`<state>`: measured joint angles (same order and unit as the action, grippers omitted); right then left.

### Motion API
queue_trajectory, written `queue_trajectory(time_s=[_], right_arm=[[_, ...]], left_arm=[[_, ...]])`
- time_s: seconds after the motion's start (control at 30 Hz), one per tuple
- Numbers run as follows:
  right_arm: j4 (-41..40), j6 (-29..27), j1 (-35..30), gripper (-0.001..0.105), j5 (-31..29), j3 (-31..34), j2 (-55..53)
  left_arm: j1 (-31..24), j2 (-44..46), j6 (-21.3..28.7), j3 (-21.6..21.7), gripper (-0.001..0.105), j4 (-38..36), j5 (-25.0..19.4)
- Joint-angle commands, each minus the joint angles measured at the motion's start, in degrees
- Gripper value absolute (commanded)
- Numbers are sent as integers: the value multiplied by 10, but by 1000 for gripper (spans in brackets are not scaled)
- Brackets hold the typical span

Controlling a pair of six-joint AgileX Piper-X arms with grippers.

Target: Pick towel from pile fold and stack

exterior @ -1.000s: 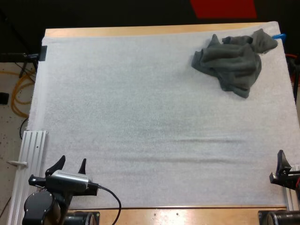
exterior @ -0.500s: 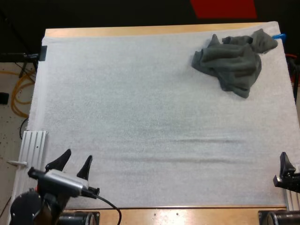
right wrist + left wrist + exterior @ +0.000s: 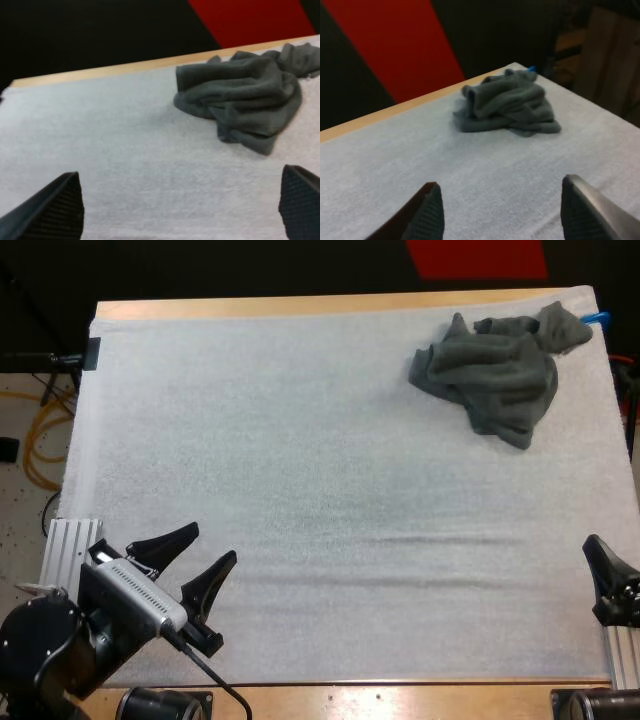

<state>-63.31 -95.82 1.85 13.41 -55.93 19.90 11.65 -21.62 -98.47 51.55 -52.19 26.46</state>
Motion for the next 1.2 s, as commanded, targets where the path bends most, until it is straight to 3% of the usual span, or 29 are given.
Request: queue_trajectory(time_s=[0.0, 0.3, 0.5, 0.8, 1.17], right_arm=[[-13, 12, -2, 77, 8, -4, 5], [42, 43, -2, 77, -45, -3, 143], [165, 56, -2, 77, -51, -6, 324], [321, 168, -2, 77, -57, -64, 596], [440, 373, -2, 77, -50, -142, 816]], left_arm=[[4, -7, -5, 4, 51, 6, 5], [4, -14, -5, 4, 51, 3, 6], [4, -14, -7, 4, 51, -1, 8], [4, -14, -7, 4, 51, -7, 17], [4, -14, -7, 4, 51, -7, 29]])
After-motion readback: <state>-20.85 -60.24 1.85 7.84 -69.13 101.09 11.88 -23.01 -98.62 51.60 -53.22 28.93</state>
